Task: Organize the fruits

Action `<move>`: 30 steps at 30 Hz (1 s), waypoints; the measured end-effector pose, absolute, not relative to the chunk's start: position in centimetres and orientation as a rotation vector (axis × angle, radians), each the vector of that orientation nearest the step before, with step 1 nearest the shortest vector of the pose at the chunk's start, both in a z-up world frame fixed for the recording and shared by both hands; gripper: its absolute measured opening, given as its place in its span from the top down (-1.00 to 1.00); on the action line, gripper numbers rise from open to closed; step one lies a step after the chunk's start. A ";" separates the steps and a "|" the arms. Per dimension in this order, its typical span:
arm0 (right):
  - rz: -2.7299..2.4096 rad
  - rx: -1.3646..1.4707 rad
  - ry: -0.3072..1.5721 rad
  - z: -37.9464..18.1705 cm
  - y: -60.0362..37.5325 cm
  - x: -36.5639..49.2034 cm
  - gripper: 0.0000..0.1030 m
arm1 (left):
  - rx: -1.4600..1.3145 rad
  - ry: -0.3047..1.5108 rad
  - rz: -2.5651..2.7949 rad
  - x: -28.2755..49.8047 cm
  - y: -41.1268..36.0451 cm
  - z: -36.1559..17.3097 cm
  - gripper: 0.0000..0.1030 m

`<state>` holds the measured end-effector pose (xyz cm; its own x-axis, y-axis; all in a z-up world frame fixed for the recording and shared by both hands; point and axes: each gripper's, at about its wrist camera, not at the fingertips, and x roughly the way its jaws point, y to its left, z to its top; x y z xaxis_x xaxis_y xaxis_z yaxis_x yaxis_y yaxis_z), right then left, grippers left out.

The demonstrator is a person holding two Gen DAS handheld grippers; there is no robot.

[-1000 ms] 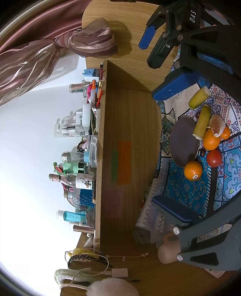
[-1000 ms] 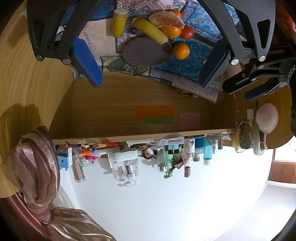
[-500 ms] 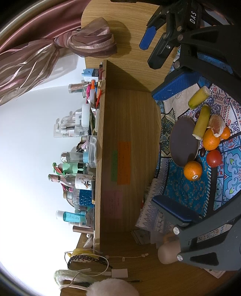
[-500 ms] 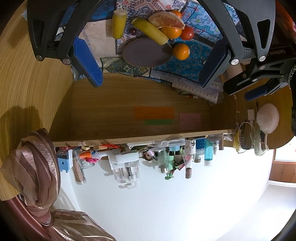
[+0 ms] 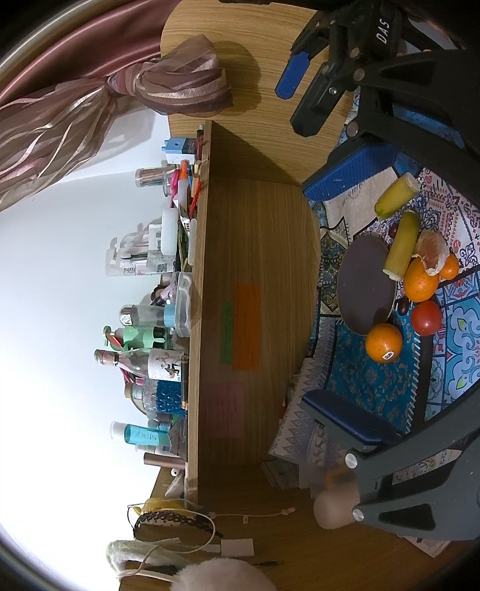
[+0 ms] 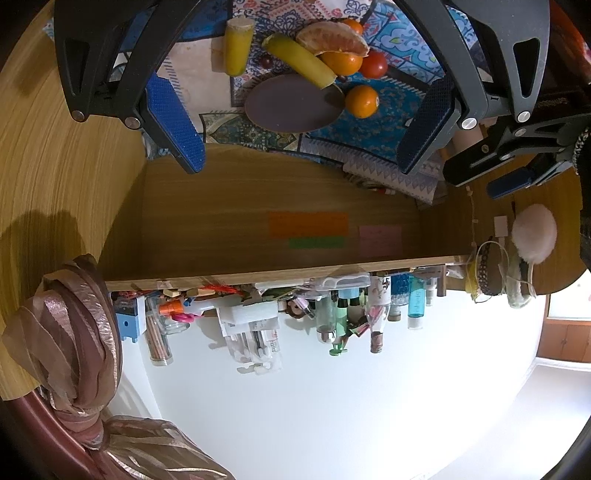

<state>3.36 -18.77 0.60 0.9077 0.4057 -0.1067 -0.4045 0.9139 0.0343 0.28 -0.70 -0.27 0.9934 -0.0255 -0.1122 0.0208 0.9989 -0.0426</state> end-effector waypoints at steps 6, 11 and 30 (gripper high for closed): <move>0.416 0.014 0.105 0.7 -18.7 3.1 -1.00 | -0.041 0.109 -0.024 0.3 -0.8 -0.4 -1.00; 0.415 0.011 0.104 0.8 -18.8 3.2 -1.00 | -0.043 0.109 -0.026 0.3 -0.7 -0.4 -1.00; 0.424 -0.004 0.199 -1.0 -18.2 7.1 -1.00 | -0.081 0.208 -0.016 3.8 1.2 -2.8 -1.00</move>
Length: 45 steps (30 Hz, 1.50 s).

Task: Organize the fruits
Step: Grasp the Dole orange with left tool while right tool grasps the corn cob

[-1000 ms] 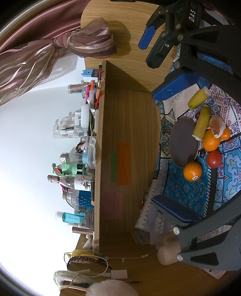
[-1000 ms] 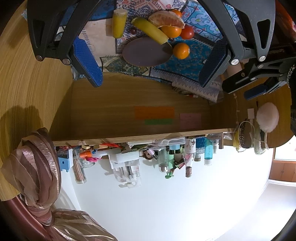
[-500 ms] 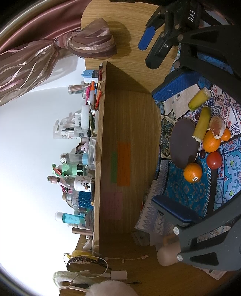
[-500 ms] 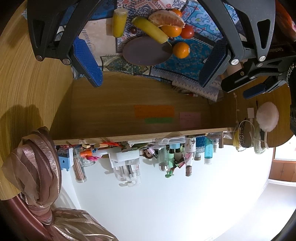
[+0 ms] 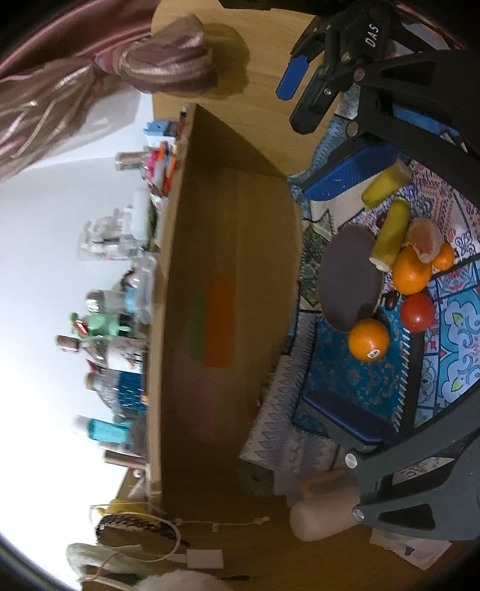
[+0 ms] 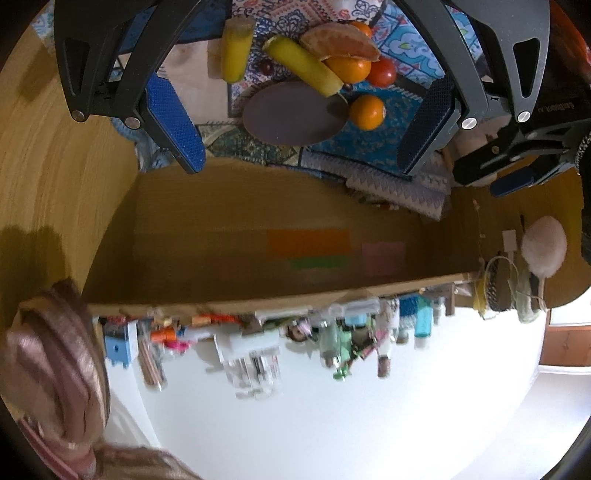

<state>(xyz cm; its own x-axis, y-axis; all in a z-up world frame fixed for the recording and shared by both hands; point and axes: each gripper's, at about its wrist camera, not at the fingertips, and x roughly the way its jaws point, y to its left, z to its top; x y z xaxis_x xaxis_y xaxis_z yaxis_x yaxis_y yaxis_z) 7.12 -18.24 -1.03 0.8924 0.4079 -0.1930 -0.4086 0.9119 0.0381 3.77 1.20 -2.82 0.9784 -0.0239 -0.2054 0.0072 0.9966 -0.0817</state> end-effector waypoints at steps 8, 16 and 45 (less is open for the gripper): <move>0.366 -0.051 0.330 -4.5 -18.7 11.6 -0.87 | -0.081 0.368 -0.008 7.7 3.1 -6.3 -0.70; 0.334 -0.085 0.508 -7.8 -19.8 15.8 -0.61 | -0.111 0.532 0.038 12.3 5.9 -10.2 -0.67; 0.395 -0.147 0.957 -14.7 -19.6 23.4 0.04 | -0.025 0.856 -0.061 24.2 6.4 -16.4 -0.68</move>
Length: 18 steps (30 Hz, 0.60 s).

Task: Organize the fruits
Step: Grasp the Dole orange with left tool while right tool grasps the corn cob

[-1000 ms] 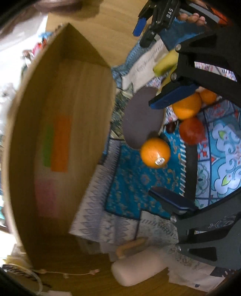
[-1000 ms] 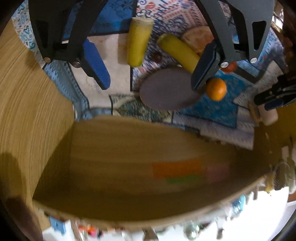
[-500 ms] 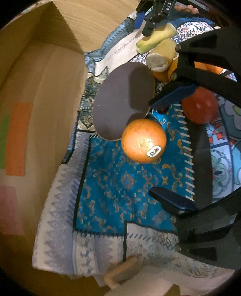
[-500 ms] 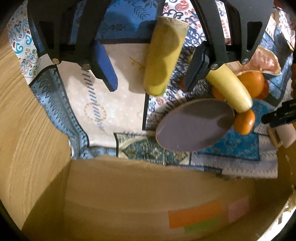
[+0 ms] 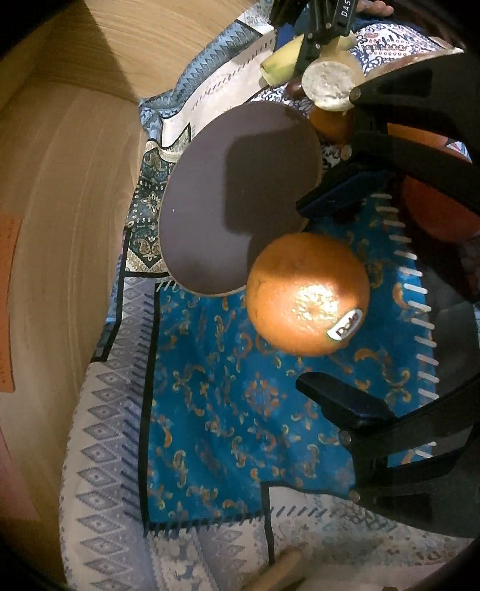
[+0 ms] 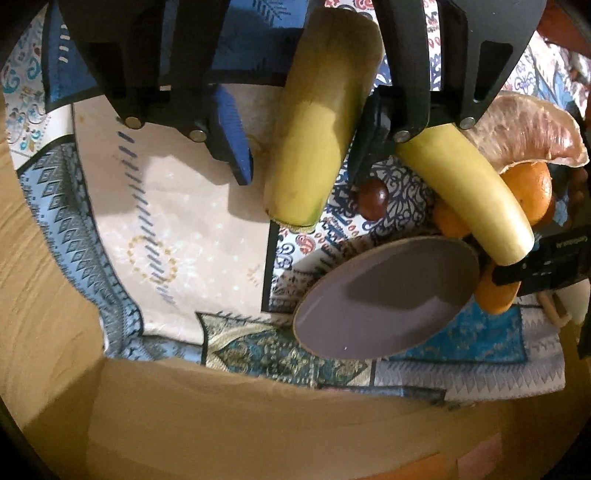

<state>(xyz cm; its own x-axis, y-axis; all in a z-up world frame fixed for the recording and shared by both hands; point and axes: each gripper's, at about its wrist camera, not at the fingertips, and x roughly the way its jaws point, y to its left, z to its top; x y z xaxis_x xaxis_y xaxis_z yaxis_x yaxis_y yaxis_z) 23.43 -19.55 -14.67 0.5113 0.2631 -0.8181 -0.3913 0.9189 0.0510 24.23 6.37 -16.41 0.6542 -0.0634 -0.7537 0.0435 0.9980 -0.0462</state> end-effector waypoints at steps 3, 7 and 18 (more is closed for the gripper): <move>0.407 -0.160 0.967 -14.9 -19.2 23.7 0.11 | -0.033 0.850 -0.067 24.6 6.4 -16.4 -0.67; 0.414 -0.211 0.960 -15.1 -18.3 23.7 0.23 | -0.042 0.860 -0.064 25.1 6.6 -16.7 -0.35; 0.402 -0.160 0.902 -14.1 -19.0 23.3 0.31 | -0.049 0.849 -0.085 24.3 6.1 -16.0 -0.34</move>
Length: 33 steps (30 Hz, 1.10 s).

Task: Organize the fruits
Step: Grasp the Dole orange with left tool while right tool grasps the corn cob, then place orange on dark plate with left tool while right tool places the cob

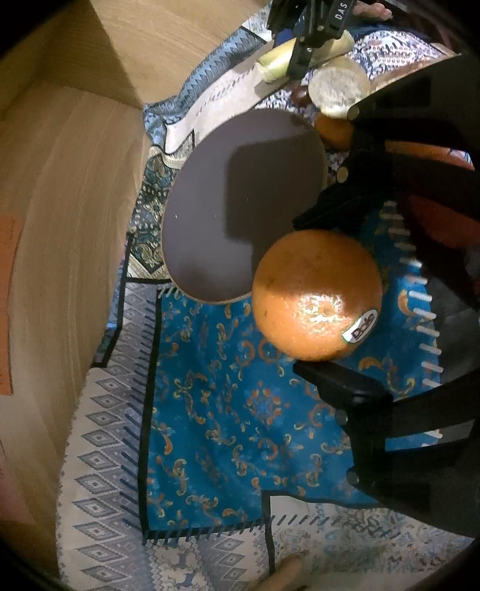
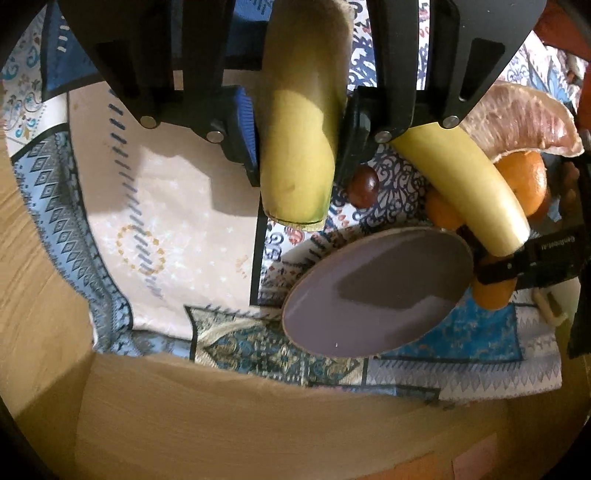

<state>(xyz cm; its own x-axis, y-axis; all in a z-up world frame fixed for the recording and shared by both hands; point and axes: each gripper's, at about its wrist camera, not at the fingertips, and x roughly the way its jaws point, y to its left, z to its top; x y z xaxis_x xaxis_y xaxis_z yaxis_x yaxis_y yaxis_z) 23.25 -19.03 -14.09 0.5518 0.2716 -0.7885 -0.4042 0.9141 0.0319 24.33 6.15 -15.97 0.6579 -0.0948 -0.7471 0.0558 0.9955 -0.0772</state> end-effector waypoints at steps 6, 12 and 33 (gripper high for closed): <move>0.391 -0.138 0.833 -12.5 -19.6 22.8 0.32 | -0.035 0.793 -0.087 23.3 5.5 -13.7 -0.33; 0.386 -0.141 0.764 -10.6 -19.8 22.6 0.32 | -0.025 0.727 -0.084 22.4 5.3 -11.0 -0.33; 0.507 -0.189 0.626 -7.2 -14.6 24.6 0.32 | -0.032 0.633 -0.056 25.1 3.9 -7.0 -0.34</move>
